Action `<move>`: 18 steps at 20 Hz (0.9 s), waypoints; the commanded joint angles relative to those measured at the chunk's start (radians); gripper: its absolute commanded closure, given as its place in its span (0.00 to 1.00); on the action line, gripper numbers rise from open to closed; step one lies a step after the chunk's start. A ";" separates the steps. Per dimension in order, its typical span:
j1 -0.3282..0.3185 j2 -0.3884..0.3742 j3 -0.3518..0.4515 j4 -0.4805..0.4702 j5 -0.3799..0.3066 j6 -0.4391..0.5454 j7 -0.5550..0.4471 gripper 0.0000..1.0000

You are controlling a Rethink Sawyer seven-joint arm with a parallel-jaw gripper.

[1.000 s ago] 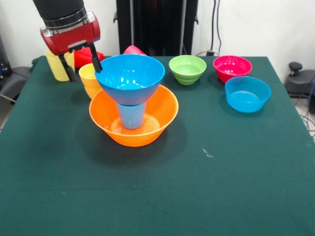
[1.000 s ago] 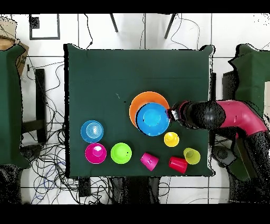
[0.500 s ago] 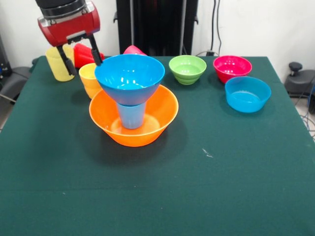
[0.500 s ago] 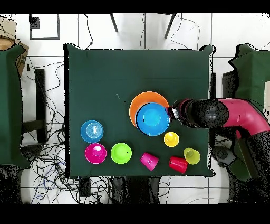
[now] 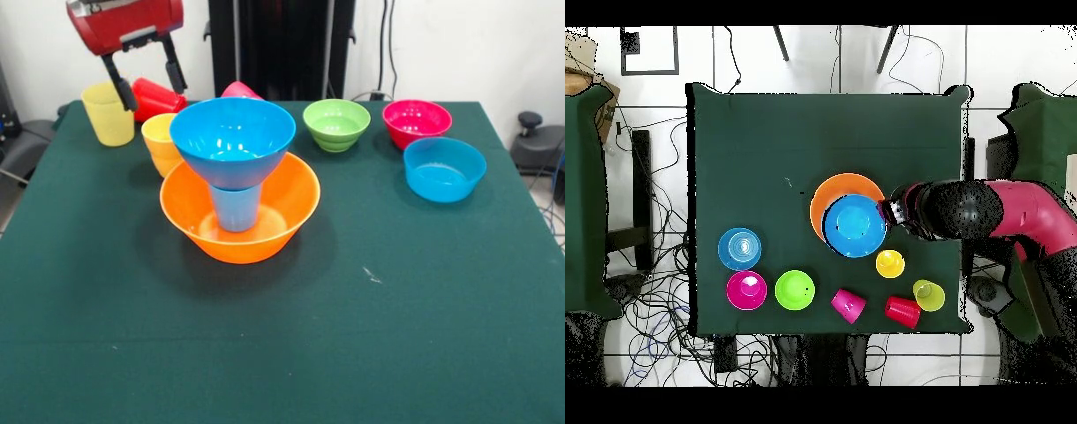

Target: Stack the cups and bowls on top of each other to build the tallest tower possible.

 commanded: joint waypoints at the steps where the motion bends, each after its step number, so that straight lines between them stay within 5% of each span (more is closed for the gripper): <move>1: 0.089 -0.015 -0.039 -0.006 -0.001 0.103 -0.093 0.00; 8: 0.160 -0.019 -0.096 -0.036 -0.064 0.019 0.000 0.00; 18: 0.296 -0.001 -0.177 -0.057 -0.046 -0.067 0.161 0.00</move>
